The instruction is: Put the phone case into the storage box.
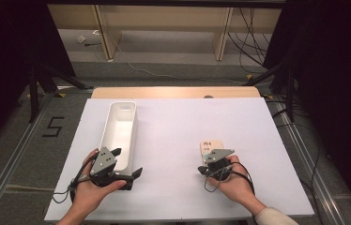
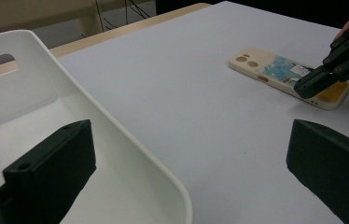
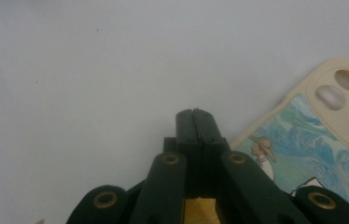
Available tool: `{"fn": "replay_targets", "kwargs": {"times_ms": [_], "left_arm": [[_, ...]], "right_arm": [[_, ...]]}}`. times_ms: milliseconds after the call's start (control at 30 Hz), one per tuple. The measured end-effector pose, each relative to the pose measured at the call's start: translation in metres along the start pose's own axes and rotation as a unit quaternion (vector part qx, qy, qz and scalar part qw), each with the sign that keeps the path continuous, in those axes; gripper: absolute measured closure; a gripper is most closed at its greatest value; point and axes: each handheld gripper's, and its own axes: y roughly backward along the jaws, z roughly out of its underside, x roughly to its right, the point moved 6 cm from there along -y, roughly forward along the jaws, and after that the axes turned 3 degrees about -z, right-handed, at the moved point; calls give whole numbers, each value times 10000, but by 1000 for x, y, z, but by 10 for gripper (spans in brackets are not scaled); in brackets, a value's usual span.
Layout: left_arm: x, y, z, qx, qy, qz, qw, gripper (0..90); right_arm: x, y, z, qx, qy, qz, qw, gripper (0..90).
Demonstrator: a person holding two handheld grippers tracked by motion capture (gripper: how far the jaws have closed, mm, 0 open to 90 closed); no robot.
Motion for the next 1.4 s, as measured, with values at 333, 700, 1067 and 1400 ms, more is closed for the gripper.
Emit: {"fn": "replay_targets", "kwargs": {"times_ms": [333, 700, 1067, 1400], "left_arm": [[0, 0, 0, 2, 18, 4, 10000, 9], [1, 0, 0, 8, 52, 28, 10000, 11], [1, 0, 1, 0, 70, 28, 10000, 14], [1, 0, 1, 9, 82, 37, 10000, 17]], "right_arm": [[-5, -12, 1, -290, 42, 19, 9996, 900], [-4, -6, 5, -481, -141, -50, 9987, 900], [-3, 6, 16, -726, -217, -38, 9971, 900], [2, 19, 27, -943, -299, 3, 9951, 900]]}}
